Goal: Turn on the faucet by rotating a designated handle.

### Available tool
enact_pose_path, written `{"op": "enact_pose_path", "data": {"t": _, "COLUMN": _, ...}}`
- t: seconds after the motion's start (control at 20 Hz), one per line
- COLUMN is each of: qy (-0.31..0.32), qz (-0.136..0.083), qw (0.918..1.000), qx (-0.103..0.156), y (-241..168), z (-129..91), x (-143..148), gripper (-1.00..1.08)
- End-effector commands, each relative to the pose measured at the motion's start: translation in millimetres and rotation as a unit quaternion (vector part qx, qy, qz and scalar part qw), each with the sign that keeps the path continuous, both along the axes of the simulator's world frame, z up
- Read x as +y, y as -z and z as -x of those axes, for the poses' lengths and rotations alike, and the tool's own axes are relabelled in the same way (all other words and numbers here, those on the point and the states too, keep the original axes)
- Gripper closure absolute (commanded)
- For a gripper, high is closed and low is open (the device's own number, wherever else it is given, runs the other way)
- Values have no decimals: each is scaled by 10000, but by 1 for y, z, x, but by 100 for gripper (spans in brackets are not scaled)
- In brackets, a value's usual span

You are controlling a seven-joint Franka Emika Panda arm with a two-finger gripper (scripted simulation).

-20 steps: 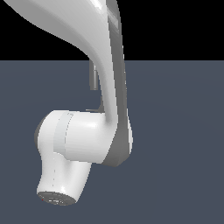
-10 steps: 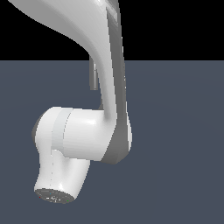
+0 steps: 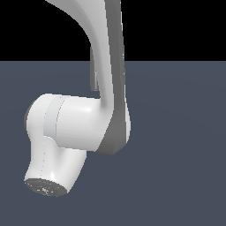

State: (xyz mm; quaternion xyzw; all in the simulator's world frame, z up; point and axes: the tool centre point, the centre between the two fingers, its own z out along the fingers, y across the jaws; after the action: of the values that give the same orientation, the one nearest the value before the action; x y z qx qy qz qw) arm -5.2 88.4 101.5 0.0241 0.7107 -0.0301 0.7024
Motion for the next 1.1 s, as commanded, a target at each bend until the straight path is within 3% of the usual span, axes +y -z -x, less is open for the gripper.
{"op": "enact_pose_path", "data": {"t": 0.0, "qy": -2, "qz": -1, "qw": 10000, "qx": -5, "y": -4, "z": 0, "x": -1, "gripper": 108}}
{"op": "enact_pose_path", "data": {"t": 0.6, "qy": -27, "qz": -7, "qw": 10000, "qx": -52, "y": -48, "z": 1, "x": -14, "gripper": 108}}
{"op": "enact_pose_path", "data": {"t": 0.65, "qy": -27, "qz": -7, "qw": 10000, "qx": -52, "y": -48, "z": 1, "x": -14, "gripper": 108}}
{"op": "enact_pose_path", "data": {"t": 0.7, "qy": -11, "qz": -5, "qw": 9999, "qx": 117, "y": -27, "z": 2, "x": -15, "gripper": 108}}
{"op": "enact_pose_path", "data": {"t": 1.05, "qy": -21, "qz": -7, "qw": 10000, "qx": 25, "y": -48, "z": 3, "x": -38, "gripper": 108}}
